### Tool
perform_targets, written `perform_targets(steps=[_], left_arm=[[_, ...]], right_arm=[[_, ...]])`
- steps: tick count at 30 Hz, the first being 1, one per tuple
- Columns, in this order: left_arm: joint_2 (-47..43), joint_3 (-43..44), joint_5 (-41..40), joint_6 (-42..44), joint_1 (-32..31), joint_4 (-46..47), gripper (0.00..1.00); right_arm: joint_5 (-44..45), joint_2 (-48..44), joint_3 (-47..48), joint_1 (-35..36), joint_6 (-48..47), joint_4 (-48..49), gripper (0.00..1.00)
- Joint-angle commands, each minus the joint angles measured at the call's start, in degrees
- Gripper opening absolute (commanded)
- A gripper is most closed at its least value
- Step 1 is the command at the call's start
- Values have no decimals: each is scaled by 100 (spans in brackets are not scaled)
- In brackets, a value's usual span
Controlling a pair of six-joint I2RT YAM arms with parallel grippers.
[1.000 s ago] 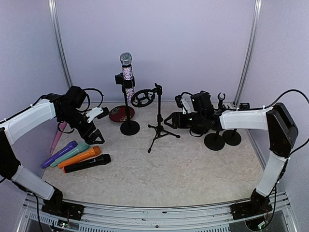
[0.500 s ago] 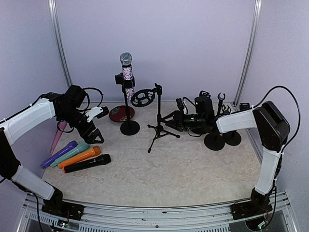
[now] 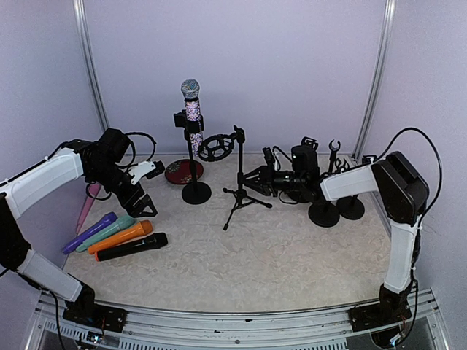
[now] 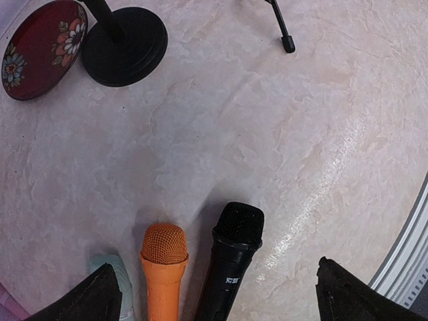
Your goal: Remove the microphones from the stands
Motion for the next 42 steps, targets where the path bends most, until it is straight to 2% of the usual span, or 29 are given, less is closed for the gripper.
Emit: perform_targets(steps=[1,6,11,17,21,29,35,39,40,42], left_arm=[[-113,93,28,105,-11,-57,99],[-152,59,-11,161,-11,-86,99],[-193,58,-7,202,-2,-100,99],[-187,32,27,225,-2,-127,99],[-192,21,51,237,-2,-148,99],[-132,57,124,272,-11,-221,99],[-97,119,124,290,-20,-297,99],[-100,152,116,299,-29,-353,99],[-111,154,115,295,-29,-354,99],[-126,157,128,306,-29,-347,99]], right_arm=[[-43,170,240,42,83,231,28],[-32,217,238,59,84,228,18],[92,107,29,77,-61,178,0],[671,-249,-35,139,-909,-687,0],[1491,-464,113,327,-1978,-1781,0],[3082,-496,525,775,-3489,-3186,0],[4175,-486,688,1138,-4371,-3526,0],[4331,-625,623,1252,-4475,-3392,0],[4245,-676,607,1242,-4348,-3344,3],[3774,-815,526,1134,-3978,-3021,26]])
